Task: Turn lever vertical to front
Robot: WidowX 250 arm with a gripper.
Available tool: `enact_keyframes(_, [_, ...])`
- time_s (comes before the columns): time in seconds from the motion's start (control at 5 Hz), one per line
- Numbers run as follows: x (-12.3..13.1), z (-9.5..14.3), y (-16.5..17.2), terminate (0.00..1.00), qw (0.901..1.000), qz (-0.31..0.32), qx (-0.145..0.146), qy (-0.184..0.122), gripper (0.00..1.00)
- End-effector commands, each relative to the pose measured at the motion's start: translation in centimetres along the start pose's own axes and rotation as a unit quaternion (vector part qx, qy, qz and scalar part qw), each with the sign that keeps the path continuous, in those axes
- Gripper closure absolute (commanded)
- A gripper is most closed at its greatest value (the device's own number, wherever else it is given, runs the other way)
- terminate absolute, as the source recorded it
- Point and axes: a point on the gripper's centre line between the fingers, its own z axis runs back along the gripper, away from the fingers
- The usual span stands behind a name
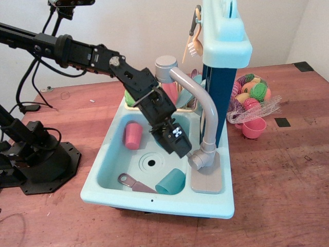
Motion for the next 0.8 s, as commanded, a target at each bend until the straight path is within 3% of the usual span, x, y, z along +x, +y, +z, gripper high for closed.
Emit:
enact_keyframes(0.0, [-0.6,0.7,1.3,0.0,0.9996,0.002,0.021,0.019,0.0])
enact_keyframes(0.4, [-2.3,2.5,3.5,0.0,0.9989,0.028,0.039,0.001,0.0])
enact_keyframes(0.6, [-2.1,2.3,4.0,0.0,0.9988,0.036,0.034,0.005,0.0])
